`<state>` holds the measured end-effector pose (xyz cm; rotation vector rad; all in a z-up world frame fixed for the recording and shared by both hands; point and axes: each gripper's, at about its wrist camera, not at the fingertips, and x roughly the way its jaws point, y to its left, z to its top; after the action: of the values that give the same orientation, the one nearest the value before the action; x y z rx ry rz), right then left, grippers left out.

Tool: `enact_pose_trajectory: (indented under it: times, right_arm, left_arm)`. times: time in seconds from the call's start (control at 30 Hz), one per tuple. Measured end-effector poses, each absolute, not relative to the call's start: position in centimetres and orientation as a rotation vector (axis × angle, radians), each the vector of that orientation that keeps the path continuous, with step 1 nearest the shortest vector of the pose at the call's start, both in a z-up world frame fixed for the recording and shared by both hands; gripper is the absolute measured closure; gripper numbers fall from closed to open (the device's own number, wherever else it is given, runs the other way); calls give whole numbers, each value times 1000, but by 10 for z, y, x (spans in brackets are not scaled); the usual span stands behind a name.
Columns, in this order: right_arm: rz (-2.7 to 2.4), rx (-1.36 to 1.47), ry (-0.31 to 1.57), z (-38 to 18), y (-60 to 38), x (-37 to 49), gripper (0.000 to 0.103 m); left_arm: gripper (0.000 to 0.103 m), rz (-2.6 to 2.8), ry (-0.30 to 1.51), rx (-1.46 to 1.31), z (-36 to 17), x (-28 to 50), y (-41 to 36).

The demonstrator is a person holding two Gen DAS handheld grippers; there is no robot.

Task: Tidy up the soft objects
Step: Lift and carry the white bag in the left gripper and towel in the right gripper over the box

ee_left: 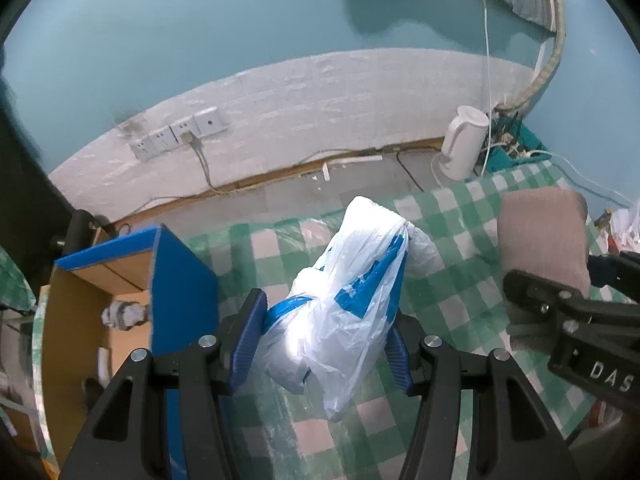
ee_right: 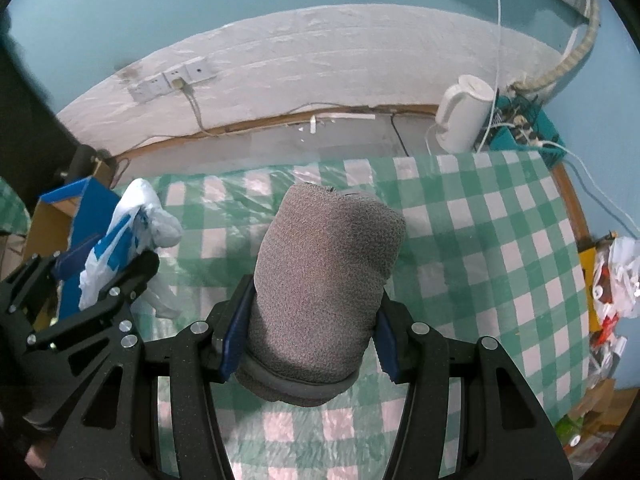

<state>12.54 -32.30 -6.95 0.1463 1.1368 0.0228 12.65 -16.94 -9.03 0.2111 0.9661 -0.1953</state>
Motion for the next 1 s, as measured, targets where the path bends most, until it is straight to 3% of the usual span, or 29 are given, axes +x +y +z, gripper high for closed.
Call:
enact_pose_trajectory:
  times: [0.4,1.0]
  right_arm:
    - [89,114,1080,-39,-307,100,49]
    - [190,57,1050,-27,-269,89,49]
  left_arm:
    - [46,-158,906,186,-51,100,-155]
    - [46,-54,918,117,-41,72,-101]
